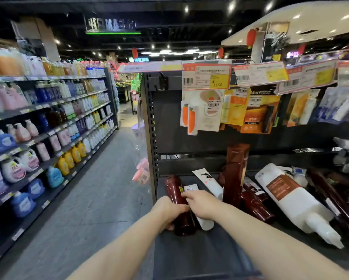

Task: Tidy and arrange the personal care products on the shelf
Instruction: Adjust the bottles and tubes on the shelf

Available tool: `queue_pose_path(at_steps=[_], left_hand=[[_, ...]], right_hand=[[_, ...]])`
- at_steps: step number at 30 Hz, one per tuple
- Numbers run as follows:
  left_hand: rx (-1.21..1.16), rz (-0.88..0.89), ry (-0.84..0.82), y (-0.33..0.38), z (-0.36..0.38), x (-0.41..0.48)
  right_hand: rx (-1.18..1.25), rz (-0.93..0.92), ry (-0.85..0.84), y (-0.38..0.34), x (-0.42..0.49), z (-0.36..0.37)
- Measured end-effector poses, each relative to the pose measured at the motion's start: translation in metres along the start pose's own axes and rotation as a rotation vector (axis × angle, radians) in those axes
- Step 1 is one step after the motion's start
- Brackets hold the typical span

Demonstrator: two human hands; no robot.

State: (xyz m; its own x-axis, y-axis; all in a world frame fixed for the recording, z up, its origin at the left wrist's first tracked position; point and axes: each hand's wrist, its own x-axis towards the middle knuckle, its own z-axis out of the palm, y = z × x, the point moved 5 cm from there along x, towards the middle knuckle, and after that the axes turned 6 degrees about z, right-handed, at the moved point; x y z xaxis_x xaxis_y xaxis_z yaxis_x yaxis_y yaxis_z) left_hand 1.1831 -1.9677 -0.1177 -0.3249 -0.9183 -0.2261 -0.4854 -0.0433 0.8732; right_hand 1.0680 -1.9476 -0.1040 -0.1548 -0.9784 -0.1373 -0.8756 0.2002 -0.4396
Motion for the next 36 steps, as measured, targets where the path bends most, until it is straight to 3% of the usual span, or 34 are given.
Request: queue_pose_path(at_steps=[6, 10, 14, 24, 29, 36], left_hand=[[-0.357, -0.010, -0.062, -0.003, -0.013, -0.022], [-0.373, 0.236, 0.010, 0.010, -0.018, -0.038], [-0.339, 0.414, 0.109, 0.028, -0.019, -0.055], [-0.188, 0.637, -0.042, 0.060, 0.035, -0.084], [-0.135, 0.639, -0.087, 0.067, 0.080, -0.082], [-0.013, 0.616, -0.014, 0.075, 0.111, -0.071]], right_hand=[[0.260, -0.050, 0.064, -0.012, -0.005, -0.004], [0.562, -0.052, 0.175, -0.015, -0.016, -0.016], [0.806, -0.091, 0.122, -0.016, -0.032, -0.031], [0.737, -0.216, 0.267, 0.038, -0.098, -0.077], [0.735, -0.157, 0.302, 0.081, -0.115, -0.077], [0.701, -0.095, 0.345, 0.108, -0.117, -0.077]])
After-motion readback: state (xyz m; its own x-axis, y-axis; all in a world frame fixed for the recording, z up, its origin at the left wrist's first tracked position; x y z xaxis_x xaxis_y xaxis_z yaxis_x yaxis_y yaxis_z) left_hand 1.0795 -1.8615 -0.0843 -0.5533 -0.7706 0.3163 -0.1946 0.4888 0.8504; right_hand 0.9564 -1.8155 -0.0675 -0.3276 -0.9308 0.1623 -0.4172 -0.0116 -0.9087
